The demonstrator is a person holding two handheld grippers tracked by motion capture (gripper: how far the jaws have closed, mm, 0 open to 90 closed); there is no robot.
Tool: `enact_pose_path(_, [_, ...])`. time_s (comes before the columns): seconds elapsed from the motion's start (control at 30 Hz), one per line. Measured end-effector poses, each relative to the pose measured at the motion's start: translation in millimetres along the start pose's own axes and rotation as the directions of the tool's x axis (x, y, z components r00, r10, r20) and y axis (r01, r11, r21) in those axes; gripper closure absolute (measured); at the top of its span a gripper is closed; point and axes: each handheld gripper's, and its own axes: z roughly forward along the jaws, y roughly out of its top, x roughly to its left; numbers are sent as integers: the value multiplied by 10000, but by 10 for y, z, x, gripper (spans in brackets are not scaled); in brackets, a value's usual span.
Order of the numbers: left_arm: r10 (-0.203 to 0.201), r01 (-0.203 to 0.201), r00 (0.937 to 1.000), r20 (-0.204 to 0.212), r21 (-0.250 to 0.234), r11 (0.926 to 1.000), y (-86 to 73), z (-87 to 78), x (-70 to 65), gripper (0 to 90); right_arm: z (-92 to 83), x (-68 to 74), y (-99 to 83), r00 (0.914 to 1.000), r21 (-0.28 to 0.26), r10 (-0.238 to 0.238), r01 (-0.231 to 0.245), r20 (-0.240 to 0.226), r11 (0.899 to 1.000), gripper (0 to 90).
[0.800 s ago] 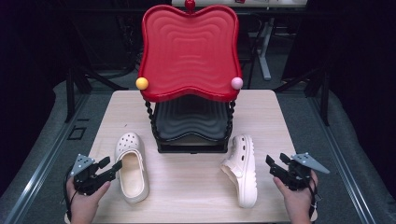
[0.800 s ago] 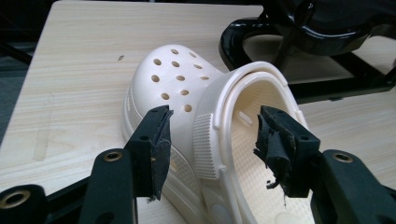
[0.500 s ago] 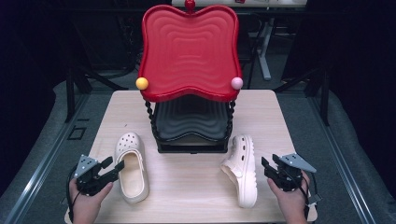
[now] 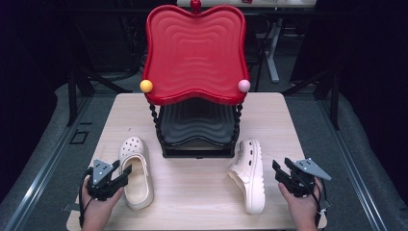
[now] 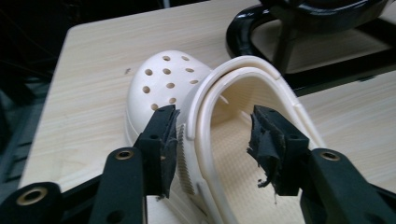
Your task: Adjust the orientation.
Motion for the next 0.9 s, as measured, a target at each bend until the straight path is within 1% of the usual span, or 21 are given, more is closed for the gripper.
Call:
enact_pose_path(0.1, [184,-182,9995,-248,62,9998,4,44,-10,559,-1,-16,2,9999,-42,130,-130,47,9999,512])
enact_pose_path(0.17, [111,-104,9992,-397,195,9998,0,68,5,598,-8,-22,3,9999,-79,130,-129,96,9999,513])
enact_pose_path(0.27, [43,-18,9983,-581,430,9991,-17,109,16,627,-7,-25,1,9999,-45,145,-145,53,9999,514])
enact_pose_path(0.33, [149,-108,9975,-686,599,9981,-22,141,7,640,3,-24,-2,9998,-43,195,-195,12,9998,515])
enact_pose_path(0.43, [339,-278,9957,-858,712,9971,-17,162,-11,680,11,-26,-1,9999,-16,165,-165,30,9999,515])
enact_pose_path(0.57, [273,-213,9958,-869,688,9974,-5,150,-12,718,9,-13,5,9999,-21,132,-132,-2,9999,515])
enact_pose_path(0.63, [252,-192,9963,-826,716,9972,4,136,-12,730,6,-2,6,10000,-40,47,-47,61,10000,515])
enact_pose_path(0.73, [246,-187,9968,-761,768,9969,12,117,-25,734,-5,17,12,10000,-167,-91,91,39,9998,517])
enact_pose_path(0.77, [302,-243,9967,-750,783,9966,15,110,-33,735,-14,24,16,9999,-159,-139,140,38,9998,523])
enact_pose_path(0.9, [283,-238,9977,-612,741,9970,23,82,-66,735,-40,70,35,9993,-205,-346,344,-130,9992,550])
